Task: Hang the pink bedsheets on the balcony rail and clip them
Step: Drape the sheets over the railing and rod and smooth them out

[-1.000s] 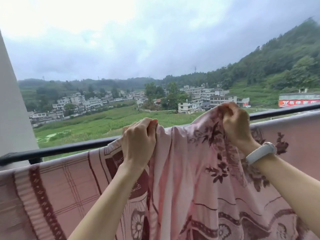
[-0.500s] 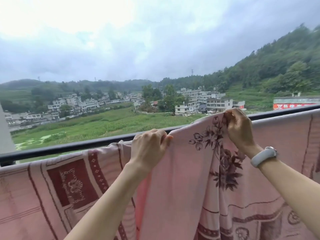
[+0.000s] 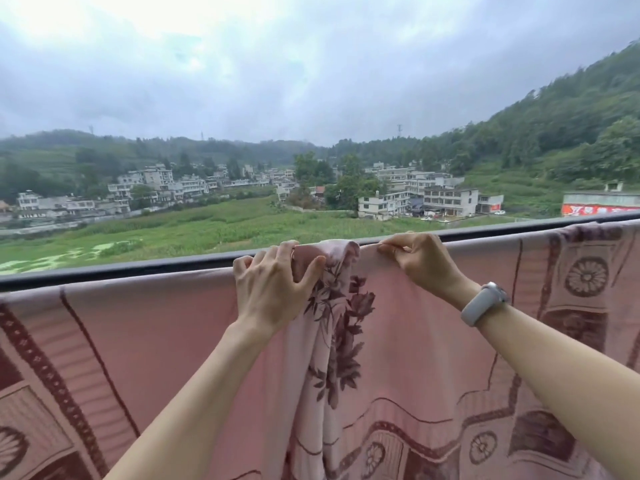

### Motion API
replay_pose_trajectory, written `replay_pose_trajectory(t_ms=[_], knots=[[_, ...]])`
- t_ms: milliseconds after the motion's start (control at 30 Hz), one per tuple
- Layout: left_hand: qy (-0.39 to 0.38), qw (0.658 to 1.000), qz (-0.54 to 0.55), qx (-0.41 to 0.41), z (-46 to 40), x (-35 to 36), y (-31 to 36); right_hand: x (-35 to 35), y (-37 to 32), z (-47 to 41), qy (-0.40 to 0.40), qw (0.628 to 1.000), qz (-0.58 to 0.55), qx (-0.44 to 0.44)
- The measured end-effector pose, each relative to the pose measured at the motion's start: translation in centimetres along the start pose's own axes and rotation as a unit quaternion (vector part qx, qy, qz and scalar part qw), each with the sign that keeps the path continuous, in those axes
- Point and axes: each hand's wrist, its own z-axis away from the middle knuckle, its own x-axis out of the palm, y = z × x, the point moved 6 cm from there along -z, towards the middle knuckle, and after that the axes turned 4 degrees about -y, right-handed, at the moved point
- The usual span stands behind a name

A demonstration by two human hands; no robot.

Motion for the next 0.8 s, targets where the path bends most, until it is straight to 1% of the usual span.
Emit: replay_pose_trajectory(t_ms=[67, 133, 200, 367, 400, 467, 500, 533, 600, 633, 700, 733, 800], knots=[[0.001, 1.000, 0.010, 0.021, -0.3, 0.4, 1.9, -1.5, 1.7, -0.3, 0.045, 0.999, -0.003, 0.025], [0.000, 0.998, 0.006, 0.068, -0.9, 1.0, 4.6, -3.8, 3.9, -0.2, 0.088, 0.995, 0.007, 0.048], [-0.019, 0.995, 0.007, 0.101, -1.8, 2.3, 7.5, -6.5, 6.4, 0.0, 0.122, 0.989, 0.030, 0.072], [-0.102, 0.986, 0.003, 0.131, -4.5, 6.2, 15.4, -11.9, 10.7, 0.7, 0.141, 0.980, 0.091, 0.106], [-0.103, 0.985, 0.001, 0.140, -4.8, 6.8, 17.0, -12.8, 11.4, 0.8, 0.147, 0.978, 0.095, 0.109], [-0.079, 0.985, -0.013, 0.155, -5.2, 8.2, 19.8, -14.4, 13.3, 0.9, 0.161, 0.975, 0.093, 0.124], [-0.063, 0.985, -0.015, 0.159, -5.4, 8.9, 21.0, -15.1, 14.5, 0.9, 0.154, 0.977, 0.076, 0.129], [-0.048, 0.985, -0.016, 0.165, -5.7, 9.8, 22.5, -16.0, 15.9, 1.0, 0.130, 0.982, 0.050, 0.131], [-0.027, 0.984, -0.031, 0.175, -6.3, 11.0, 24.1, -16.6, 18.3, 1.4, 0.041, 0.990, 0.001, 0.137], [-0.016, 0.983, -0.036, 0.179, -6.8, 11.7, 25.2, -17.4, 19.8, 1.8, -0.003, 0.990, 0.022, 0.136], [-0.008, 0.986, -0.029, 0.166, -7.8, 12.9, 27.1, -19.0, 22.8, 2.8, -0.067, 0.983, 0.120, 0.118], [-0.007, 0.987, -0.018, 0.158, -8.1, 13.3, 28.1, -19.8, 24.0, 3.2, -0.076, 0.982, 0.146, 0.097], [0.015, 0.988, -0.001, 0.153, -8.4, 14.0, 30.3, -21.0, 25.5, 3.3, -0.055, 0.988, 0.129, 0.059]])
